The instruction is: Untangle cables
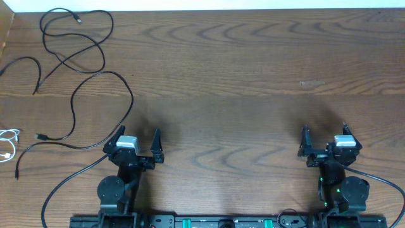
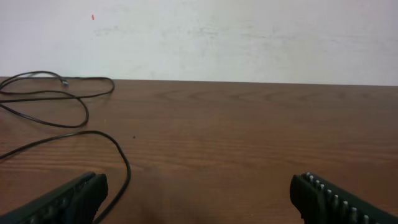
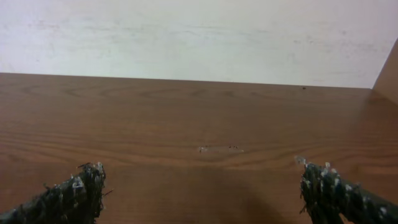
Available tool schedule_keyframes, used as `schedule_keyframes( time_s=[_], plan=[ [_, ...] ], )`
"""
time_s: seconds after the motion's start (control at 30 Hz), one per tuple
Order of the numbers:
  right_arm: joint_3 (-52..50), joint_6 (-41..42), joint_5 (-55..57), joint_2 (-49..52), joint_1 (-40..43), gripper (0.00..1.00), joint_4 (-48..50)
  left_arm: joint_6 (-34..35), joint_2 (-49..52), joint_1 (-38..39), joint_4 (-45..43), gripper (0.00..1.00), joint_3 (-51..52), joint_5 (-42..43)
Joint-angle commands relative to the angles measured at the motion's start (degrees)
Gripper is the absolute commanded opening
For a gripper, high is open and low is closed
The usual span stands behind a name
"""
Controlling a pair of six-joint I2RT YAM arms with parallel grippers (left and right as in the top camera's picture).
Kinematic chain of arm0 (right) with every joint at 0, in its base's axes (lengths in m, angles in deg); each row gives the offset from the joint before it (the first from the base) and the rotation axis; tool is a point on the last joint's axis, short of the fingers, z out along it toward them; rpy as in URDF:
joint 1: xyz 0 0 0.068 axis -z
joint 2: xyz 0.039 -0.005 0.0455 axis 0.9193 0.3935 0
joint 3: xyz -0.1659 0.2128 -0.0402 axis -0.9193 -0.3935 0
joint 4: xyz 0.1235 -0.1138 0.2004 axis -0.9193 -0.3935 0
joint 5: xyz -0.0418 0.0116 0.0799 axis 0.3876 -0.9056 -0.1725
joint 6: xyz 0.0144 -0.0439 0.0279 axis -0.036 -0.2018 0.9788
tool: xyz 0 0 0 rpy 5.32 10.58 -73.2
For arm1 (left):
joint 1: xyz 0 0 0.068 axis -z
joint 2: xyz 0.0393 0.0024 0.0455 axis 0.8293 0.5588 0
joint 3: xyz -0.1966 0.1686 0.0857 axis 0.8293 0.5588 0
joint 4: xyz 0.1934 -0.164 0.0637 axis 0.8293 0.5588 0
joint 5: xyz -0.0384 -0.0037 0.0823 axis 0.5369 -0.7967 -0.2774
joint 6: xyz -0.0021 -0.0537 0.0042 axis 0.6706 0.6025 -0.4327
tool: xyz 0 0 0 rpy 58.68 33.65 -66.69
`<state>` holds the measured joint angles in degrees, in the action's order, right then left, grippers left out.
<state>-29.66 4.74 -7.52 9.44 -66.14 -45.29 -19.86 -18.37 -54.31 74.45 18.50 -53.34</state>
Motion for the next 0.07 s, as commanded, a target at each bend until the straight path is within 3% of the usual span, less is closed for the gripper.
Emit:
schedule_keyframes(
  time_s=[0.0,0.03],
  plan=[
    [-0.1,-0.7,0.7,-0.4,0.4,0.99,-0.2,-0.5,-0.3,-0.1,2.0,0.98,1.1,-0.5],
    [-0.1,-0.7,0.7,-0.4,0.4,0.99,-0.2,-0.5,-0.3,-0.1,1.9,0.98,1.1,-0.5]
  ],
)
